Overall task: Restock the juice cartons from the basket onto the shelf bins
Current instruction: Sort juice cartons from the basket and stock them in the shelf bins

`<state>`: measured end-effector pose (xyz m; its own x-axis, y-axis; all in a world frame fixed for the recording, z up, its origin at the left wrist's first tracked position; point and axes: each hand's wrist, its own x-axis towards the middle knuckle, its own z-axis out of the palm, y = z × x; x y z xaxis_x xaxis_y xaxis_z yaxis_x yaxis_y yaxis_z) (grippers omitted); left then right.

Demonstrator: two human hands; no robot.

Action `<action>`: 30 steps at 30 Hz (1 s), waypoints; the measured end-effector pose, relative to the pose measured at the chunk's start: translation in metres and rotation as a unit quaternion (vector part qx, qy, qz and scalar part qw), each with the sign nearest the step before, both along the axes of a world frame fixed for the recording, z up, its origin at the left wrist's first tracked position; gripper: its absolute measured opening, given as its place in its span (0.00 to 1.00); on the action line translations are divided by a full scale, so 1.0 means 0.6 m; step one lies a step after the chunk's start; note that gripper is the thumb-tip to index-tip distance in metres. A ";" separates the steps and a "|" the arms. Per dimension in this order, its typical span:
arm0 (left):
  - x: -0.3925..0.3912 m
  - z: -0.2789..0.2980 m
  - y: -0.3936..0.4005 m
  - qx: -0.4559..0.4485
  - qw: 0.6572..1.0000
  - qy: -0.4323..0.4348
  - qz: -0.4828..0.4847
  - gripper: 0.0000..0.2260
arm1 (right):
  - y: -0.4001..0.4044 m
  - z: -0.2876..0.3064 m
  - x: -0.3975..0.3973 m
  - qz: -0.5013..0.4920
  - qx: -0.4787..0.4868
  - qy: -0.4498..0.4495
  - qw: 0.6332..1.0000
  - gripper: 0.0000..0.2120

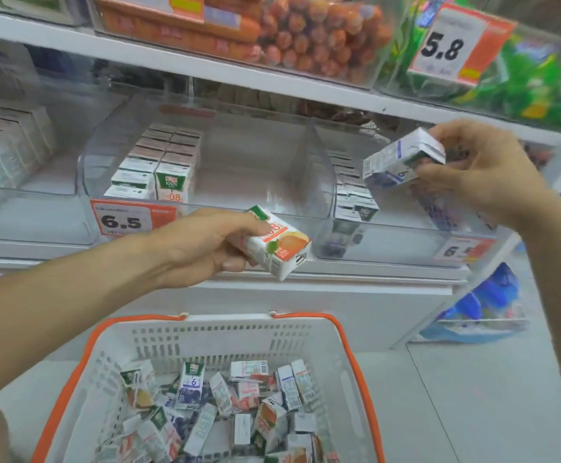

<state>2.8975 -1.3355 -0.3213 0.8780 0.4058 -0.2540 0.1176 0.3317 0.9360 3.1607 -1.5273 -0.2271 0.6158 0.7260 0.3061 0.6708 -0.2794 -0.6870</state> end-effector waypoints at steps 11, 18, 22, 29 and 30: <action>0.000 -0.031 0.020 0.062 0.989 -0.024 0.131 0.30 | 0.043 -0.071 0.025 -0.025 -0.234 -0.082 0.968 0.17; -0.013 -0.030 0.027 0.080 0.985 -0.012 0.154 0.26 | 0.056 -0.106 0.033 -0.013 -0.272 -0.024 0.962 0.23; -0.014 -0.024 0.024 0.082 0.986 -0.011 0.141 0.19 | 0.055 -0.099 0.030 -0.027 -0.335 -0.069 0.940 0.28; -0.034 -0.014 0.033 0.103 0.995 0.014 0.005 0.16 | 0.076 -0.020 -0.102 0.099 -0.248 -0.035 0.963 0.15; -0.040 -0.010 0.033 0.112 0.993 0.023 -0.020 0.16 | 0.084 -0.018 -0.132 0.156 -0.235 0.042 0.959 0.14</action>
<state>2.8732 -1.3155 -0.3275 0.8844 0.4213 -0.2010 0.1703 0.1096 0.9793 3.0813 -1.4768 -0.2379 0.3553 0.9241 -0.1405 0.7202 -0.3665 -0.5890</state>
